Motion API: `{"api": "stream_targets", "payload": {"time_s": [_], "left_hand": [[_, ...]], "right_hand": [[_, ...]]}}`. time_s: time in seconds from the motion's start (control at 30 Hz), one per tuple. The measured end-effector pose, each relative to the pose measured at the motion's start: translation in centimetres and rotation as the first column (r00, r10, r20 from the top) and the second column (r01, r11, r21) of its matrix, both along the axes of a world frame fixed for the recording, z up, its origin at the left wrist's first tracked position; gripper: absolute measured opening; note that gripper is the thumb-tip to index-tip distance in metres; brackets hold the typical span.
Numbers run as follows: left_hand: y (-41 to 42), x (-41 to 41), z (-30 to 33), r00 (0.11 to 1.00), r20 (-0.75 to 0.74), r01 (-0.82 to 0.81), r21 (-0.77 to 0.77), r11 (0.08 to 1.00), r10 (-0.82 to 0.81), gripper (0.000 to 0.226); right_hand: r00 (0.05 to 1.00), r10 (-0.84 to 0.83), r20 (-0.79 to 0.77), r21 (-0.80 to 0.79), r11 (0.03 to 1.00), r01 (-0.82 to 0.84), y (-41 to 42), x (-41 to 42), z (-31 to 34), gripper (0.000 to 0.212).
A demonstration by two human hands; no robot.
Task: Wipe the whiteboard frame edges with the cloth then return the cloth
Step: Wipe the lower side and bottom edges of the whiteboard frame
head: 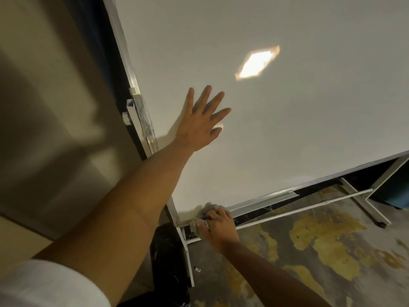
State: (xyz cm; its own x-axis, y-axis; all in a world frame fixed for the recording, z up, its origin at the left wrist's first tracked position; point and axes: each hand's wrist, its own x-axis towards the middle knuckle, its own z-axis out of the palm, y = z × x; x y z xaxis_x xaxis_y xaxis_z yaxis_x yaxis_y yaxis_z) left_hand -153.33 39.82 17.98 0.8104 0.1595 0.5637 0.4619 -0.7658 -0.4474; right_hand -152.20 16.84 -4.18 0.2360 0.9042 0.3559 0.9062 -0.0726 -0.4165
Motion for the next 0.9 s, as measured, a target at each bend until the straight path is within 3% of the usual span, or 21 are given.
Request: {"api": "stream_targets", "payload": {"time_s": [0.13, 0.27, 0.57, 0.73, 0.9], "left_hand": [[0.2, -0.4, 0.1, 1.000, -0.010, -0.022, 0.020, 1.000, 0.022, 0.073], [0.0, -0.6, 0.2, 0.999, -0.015, -0.031, 0.031, 0.999, 0.031, 0.072], [-0.7, -0.5, 0.2, 0.998, -0.007, -0.066, 0.046, 0.997, 0.067, 0.072], [-0.4, -1.3, 0.2, 0.997, -0.001, -0.077, 0.055, 0.996, 0.077, 0.073], [-0.3, -1.5, -0.1, 0.999, 0.012, -0.050, -0.003, 0.999, 0.050, 0.071]], "right_hand": [[0.999, 0.037, -0.019, -0.094, 0.995, -0.039, -0.5, 2.5, 0.1, 0.050], [0.991, 0.099, 0.095, -0.205, 0.976, -0.078, -1.3, 5.7, 0.0, 0.051], [0.994, -0.031, 0.108, -0.251, 0.966, 0.057, -1.6, 6.4, 0.5, 0.052], [0.980, -0.159, 0.123, -0.213, 0.960, 0.183, 0.5, 3.2, 1.4, 0.064], [0.968, -0.209, 0.136, -0.195, 0.953, 0.233, 2.5, 0.1, 1.7, 0.050]]}}
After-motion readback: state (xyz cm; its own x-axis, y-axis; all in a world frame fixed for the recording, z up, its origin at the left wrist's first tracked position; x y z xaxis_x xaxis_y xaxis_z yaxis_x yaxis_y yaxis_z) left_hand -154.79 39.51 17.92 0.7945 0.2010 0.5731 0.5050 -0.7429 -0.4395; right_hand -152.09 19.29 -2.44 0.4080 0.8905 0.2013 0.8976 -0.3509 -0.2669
